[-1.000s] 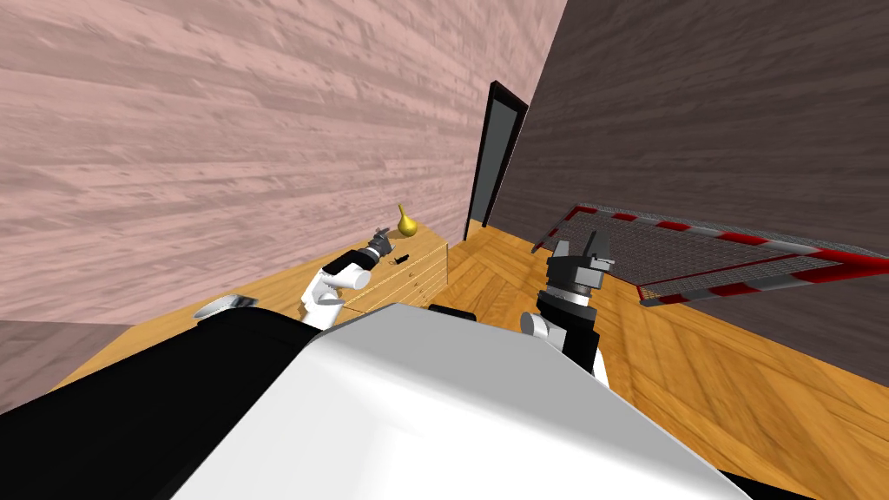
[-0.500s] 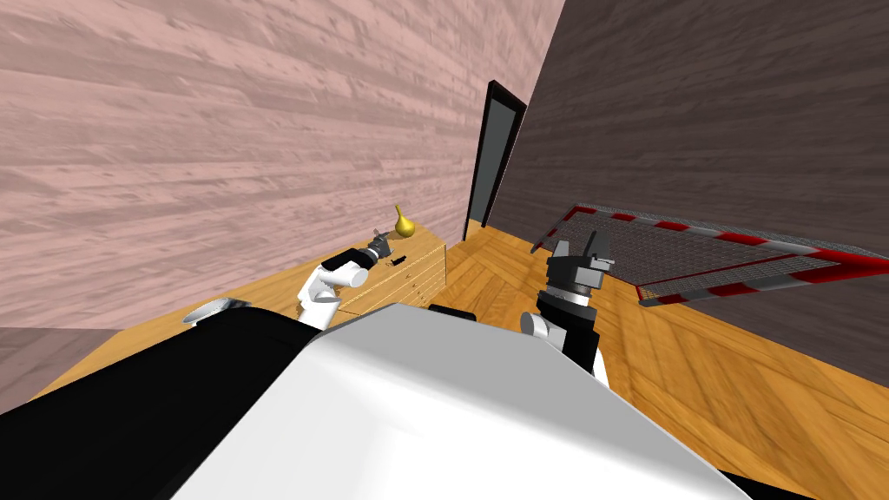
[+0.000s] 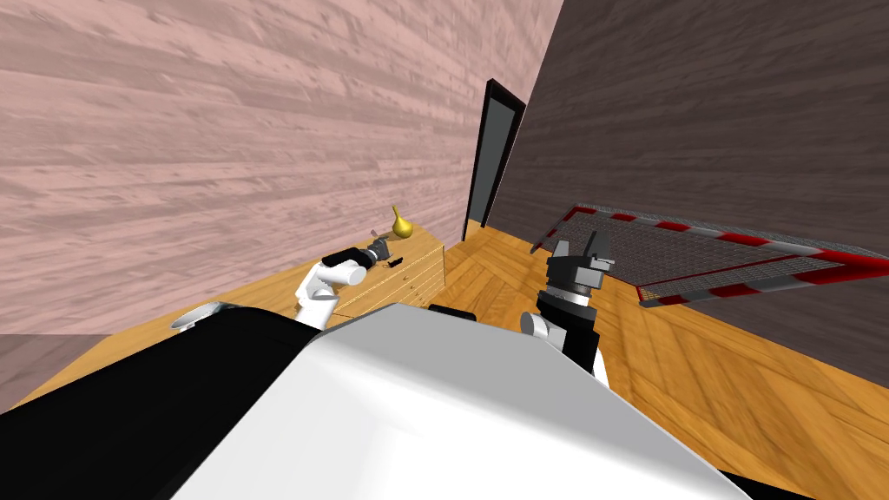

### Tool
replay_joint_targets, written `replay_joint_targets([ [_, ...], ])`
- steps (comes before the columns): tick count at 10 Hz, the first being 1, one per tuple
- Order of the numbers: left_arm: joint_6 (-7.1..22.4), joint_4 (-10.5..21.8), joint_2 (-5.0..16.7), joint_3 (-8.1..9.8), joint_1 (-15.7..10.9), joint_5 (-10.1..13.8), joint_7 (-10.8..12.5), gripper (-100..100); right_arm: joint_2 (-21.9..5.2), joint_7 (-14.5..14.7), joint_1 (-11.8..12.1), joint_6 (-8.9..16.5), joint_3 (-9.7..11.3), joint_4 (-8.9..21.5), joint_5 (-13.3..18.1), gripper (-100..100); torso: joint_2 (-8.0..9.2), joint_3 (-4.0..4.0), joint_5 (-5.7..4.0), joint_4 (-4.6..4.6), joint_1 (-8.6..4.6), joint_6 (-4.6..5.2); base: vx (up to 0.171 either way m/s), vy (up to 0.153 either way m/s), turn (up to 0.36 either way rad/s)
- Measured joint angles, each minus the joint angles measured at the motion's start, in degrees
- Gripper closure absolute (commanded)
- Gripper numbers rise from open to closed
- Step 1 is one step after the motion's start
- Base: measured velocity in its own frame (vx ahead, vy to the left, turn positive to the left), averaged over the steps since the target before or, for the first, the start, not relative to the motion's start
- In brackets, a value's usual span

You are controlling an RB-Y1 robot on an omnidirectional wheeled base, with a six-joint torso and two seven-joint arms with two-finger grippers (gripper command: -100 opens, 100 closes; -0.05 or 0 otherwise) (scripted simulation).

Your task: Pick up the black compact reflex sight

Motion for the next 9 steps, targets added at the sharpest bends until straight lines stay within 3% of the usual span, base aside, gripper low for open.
replay_joint_targets([
  [9,13.9,3.0,3.1,2.83,-1.3,4.6,4.1,-100,0.0,0.0,0.0,0.0,0.0,0.0,0.0,0,-0.01,-0.01,0.01,0.0,0.02,0.0,0.042,-0.02,0.001],
])
